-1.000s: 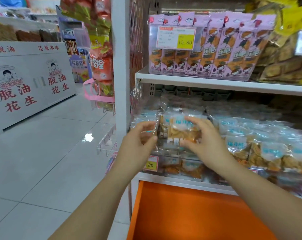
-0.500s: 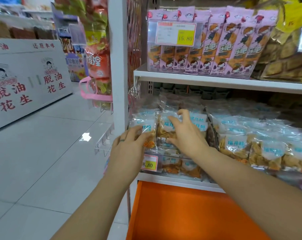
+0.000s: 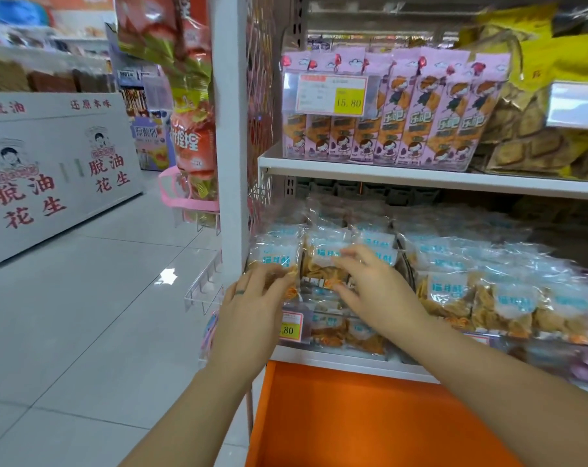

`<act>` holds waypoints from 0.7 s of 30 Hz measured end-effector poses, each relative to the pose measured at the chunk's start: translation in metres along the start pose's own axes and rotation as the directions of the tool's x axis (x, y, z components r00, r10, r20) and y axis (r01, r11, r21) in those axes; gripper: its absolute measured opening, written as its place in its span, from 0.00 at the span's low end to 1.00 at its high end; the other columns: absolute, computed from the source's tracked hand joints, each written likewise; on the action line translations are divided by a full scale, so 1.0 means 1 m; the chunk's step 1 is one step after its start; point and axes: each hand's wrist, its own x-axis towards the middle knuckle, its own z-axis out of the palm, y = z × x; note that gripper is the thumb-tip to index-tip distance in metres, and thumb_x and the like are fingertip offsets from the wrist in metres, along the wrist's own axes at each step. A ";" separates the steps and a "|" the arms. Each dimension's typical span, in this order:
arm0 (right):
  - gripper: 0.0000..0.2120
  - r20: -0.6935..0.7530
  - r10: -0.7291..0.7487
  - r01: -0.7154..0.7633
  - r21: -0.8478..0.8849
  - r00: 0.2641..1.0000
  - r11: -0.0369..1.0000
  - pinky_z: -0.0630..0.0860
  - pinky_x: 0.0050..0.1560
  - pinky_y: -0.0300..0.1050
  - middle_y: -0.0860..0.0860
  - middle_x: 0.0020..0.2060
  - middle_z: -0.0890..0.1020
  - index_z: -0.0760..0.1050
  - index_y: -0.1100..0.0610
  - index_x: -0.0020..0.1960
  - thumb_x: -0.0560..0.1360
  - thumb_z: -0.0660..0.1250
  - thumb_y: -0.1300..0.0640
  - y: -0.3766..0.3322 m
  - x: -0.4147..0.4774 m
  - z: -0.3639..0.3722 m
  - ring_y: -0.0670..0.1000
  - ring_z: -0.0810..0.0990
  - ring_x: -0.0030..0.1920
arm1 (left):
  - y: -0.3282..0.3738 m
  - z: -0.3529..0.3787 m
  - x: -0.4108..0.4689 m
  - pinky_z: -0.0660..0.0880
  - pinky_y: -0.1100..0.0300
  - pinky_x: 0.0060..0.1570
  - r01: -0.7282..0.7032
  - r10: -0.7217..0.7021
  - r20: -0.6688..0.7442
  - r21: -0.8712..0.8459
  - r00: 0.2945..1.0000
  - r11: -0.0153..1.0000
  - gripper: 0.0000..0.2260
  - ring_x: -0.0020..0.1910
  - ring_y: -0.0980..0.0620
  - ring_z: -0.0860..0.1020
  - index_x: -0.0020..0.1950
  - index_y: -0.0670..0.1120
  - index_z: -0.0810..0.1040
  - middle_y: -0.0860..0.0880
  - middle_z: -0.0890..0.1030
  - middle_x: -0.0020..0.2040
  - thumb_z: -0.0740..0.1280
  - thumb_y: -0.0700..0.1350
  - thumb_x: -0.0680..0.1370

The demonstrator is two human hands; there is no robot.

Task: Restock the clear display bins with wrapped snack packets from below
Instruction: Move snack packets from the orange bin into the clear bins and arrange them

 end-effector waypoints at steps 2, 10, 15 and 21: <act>0.17 -0.013 -0.054 0.055 0.075 0.998 0.996 0.78 0.50 0.40 0.42 0.56 0.76 0.74 0.51 0.66 0.78 0.65 0.53 0.002 -0.023 -0.003 0.39 0.71 0.42 | 0.010 0.001 -0.008 0.79 0.52 0.43 -0.105 0.102 -0.040 -0.088 0.994 0.991 0.20 0.48 0.45 0.81 0.54 0.47 0.81 0.47 0.80 0.54 0.75 0.33 0.65; 0.10 0.238 -0.076 0.025 0.209 0.968 0.978 0.66 0.42 0.24 0.32 0.41 0.73 0.79 0.50 0.58 0.77 0.66 0.54 0.073 -0.120 0.029 0.34 0.72 0.39 | 0.061 0.048 -0.056 0.76 0.58 0.41 0.038 0.050 0.245 -0.345 0.968 0.938 0.10 0.48 0.53 0.78 0.55 0.51 0.78 0.55 0.78 0.53 0.60 0.43 0.78; 0.09 0.457 -0.069 -0.020 0.187 0.887 0.982 0.69 0.42 0.36 0.38 0.46 0.78 0.79 0.49 0.57 0.78 0.64 0.54 0.129 -0.167 0.063 0.43 0.76 0.39 | 0.075 0.115 -0.087 0.75 0.57 0.52 0.258 0.009 0.578 -0.379 0.816 0.889 0.11 0.50 0.53 0.78 0.52 0.54 0.79 0.54 0.79 0.51 0.63 0.39 0.77; 0.13 0.693 0.022 -0.086 0.059 0.720 0.995 0.65 0.44 0.34 0.45 0.55 0.78 0.75 0.49 0.63 0.78 0.63 0.54 0.202 -0.201 0.091 0.40 0.71 0.42 | 0.099 0.190 -0.094 0.73 0.60 0.53 0.271 0.134 0.782 -0.363 0.609 0.891 0.12 0.49 0.52 0.79 0.58 0.49 0.79 0.55 0.78 0.49 0.64 0.39 0.78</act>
